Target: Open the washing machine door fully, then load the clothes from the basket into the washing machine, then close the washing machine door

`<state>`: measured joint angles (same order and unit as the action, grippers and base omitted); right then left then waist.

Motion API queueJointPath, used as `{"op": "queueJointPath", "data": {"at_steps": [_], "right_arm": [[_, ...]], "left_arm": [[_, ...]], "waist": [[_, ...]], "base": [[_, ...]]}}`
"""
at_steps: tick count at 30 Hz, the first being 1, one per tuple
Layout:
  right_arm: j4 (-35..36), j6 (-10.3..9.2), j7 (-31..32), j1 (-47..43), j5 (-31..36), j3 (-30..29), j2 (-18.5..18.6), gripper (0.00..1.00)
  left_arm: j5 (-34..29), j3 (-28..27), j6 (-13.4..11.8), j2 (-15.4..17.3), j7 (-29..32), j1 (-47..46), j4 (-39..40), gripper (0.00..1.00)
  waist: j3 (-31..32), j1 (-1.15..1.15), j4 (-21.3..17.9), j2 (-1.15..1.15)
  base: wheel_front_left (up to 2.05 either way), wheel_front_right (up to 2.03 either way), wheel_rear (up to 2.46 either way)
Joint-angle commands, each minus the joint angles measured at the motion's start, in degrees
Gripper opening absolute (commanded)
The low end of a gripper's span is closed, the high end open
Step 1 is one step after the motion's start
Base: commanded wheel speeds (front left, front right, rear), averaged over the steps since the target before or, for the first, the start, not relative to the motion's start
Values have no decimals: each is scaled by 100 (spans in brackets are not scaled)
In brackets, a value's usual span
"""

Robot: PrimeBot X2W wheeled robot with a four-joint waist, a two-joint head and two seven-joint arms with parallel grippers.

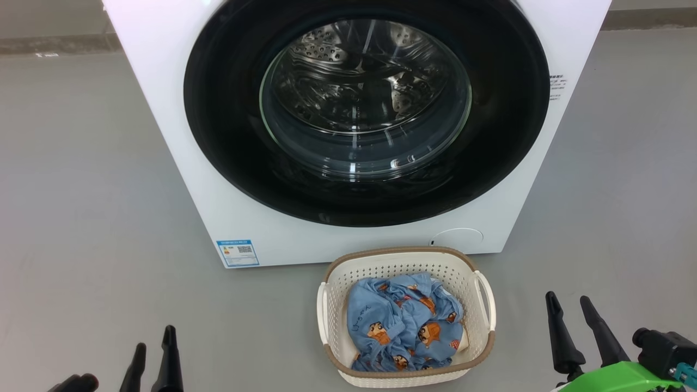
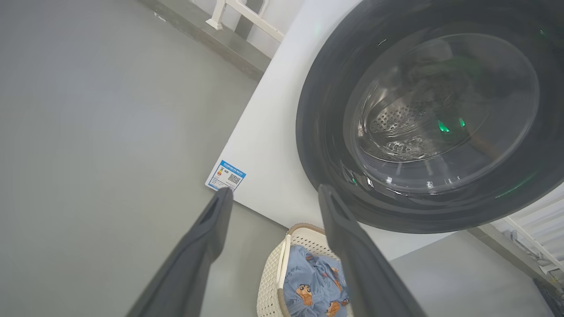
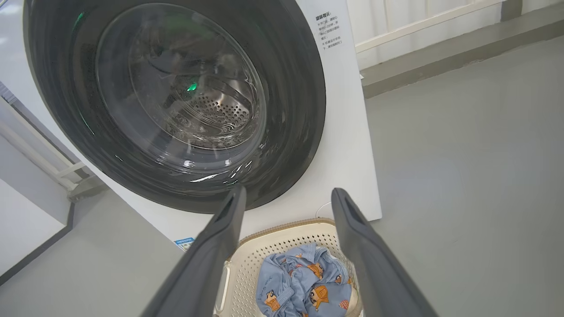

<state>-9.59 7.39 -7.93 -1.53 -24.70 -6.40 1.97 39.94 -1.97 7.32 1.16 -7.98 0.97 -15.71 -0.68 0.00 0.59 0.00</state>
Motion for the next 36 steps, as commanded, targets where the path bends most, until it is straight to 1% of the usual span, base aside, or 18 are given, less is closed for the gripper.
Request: {"op": "queueJointPath", "data": {"at_steps": [1, 10, 36], "right_arm": [[158, 7, -106, -18, 270, 80, 77, 100], [254, 8, -257, -61, 962, 66, 83, 100], [487, 10, -676, -171, 2854, -12, 91, 100]], "left_arm": [[-244, -110, 11, 117, -96, -77, 169, 100], [-908, -115, 13, 131, -248, -19, 217, 100], [-2504, -145, 16, 169, -671, 26, 379, 100]], "waist": [[6, 0, -2, 0], [13, 0, -13, 0], [-12, 0, 18, 0]], "base": [[0, 0, 0], [0, 0, 0], [0, 0, 0]]}}
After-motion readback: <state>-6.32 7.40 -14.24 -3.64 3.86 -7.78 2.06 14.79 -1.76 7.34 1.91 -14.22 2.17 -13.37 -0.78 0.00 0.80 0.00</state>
